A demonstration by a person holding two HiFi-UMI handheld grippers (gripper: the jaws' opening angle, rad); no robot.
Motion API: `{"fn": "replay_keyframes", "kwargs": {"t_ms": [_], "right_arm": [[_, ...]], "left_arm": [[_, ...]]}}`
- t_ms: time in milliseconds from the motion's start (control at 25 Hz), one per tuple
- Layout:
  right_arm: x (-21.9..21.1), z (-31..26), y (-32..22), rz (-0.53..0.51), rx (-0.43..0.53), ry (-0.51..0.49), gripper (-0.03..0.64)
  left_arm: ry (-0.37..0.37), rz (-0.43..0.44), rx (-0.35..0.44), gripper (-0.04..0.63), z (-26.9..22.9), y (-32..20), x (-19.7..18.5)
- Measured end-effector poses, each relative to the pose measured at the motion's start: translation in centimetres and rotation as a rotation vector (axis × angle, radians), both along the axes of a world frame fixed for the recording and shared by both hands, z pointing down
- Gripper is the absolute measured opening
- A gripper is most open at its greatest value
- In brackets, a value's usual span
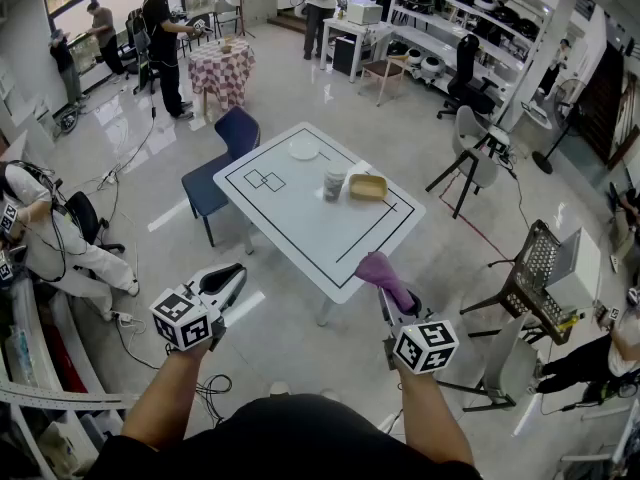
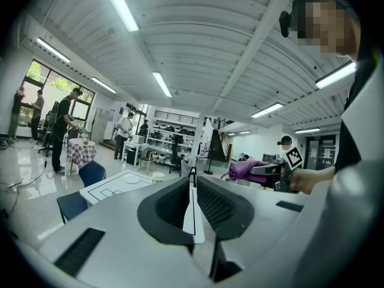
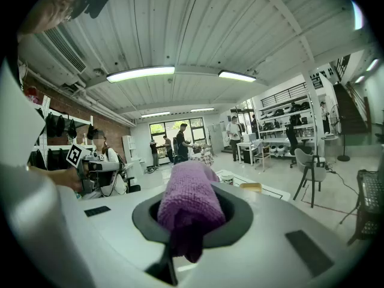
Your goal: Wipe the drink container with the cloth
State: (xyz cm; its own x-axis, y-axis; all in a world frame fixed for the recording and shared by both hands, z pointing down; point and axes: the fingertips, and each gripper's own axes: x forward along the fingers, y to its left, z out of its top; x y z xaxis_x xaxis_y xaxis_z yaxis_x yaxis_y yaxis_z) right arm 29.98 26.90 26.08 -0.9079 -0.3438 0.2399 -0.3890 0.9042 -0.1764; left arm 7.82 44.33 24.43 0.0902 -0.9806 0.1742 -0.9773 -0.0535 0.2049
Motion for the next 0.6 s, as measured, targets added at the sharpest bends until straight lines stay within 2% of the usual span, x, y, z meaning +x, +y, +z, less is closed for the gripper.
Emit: {"fn": "replay_keyframes", "kwargs": {"t_ms": [240, 600], "right_arm": [[-1.2, 0.6, 0.5, 0.0, -0.002, 0.013, 0.08], [-4.7, -0.3, 2.1, 0.035, 0.008, 0.005, 0.081]], "left_arm": [[0.019, -0.003, -0.007, 0.055, 1.2, 0.9, -1.2], [0.03, -0.009, 0.022, 0.055, 0.8, 3.8, -5.8]]}}
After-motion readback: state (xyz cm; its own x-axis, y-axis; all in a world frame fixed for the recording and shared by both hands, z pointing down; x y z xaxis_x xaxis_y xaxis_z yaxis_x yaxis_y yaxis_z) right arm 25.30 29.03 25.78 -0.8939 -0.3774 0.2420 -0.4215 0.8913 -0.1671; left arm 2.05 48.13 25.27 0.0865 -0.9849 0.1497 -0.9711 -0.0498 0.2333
